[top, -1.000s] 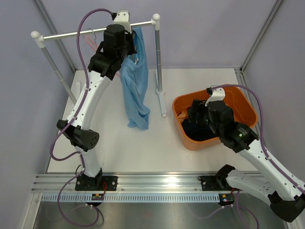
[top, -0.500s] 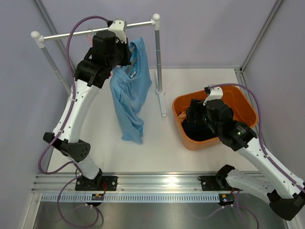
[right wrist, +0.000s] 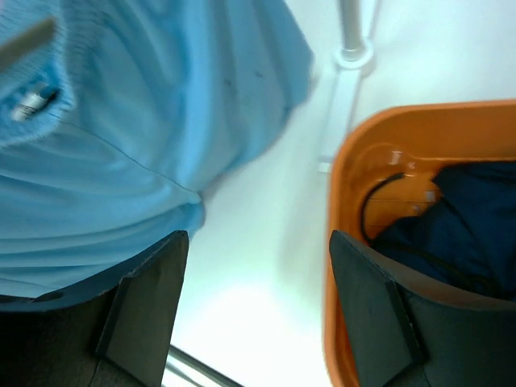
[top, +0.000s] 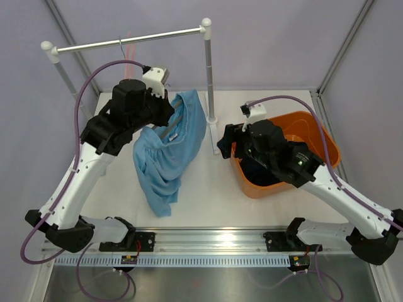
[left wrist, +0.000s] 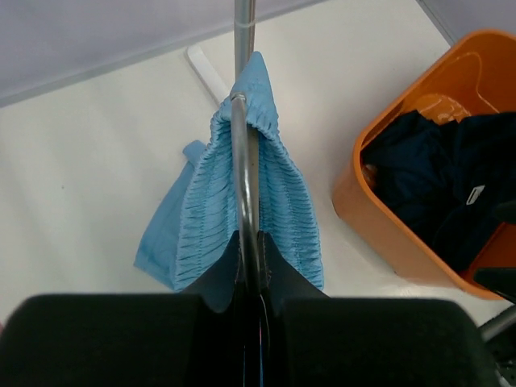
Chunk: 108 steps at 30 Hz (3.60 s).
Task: Remove the shorts from the hanger
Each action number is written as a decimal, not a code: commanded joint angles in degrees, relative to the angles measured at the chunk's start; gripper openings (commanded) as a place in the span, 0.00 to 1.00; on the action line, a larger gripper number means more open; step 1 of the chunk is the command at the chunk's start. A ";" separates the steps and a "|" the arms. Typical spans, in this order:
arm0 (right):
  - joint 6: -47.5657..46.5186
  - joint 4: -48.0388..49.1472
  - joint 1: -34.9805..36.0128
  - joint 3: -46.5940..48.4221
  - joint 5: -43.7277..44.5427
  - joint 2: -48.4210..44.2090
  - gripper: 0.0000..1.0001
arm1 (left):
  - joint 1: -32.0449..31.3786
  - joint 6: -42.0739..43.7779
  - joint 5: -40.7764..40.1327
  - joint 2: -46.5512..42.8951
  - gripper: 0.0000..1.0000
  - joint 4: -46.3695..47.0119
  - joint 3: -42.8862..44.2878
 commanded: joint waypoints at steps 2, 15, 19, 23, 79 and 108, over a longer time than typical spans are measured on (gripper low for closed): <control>1.99 0.49 6.99 6.34 6.06 5.12 0.78 | -1.03 -0.71 3.63 -6.94 0.00 6.26 -5.53; 4.90 2.60 11.67 12.50 9.06 15.58 0.77 | -6.05 -1.42 6.37 -13.80 0.00 8.90 -19.25; 5.07 2.60 12.11 14.43 9.41 18.57 0.76 | -7.63 -0.81 5.49 -14.24 0.00 8.46 -19.78; 5.07 2.78 12.19 16.27 9.94 21.21 0.75 | -8.60 -0.36 5.32 -14.24 0.00 8.46 -20.31; 3.13 -4.52 4.81 21.55 14.33 25.53 0.00 | -9.74 -0.27 4.54 -31.38 0.00 17.59 -29.44; 4.98 -9.09 23.09 25.24 13.19 17.00 0.00 | -9.74 -10.83 -16.12 -10.12 0.00 60.75 -24.98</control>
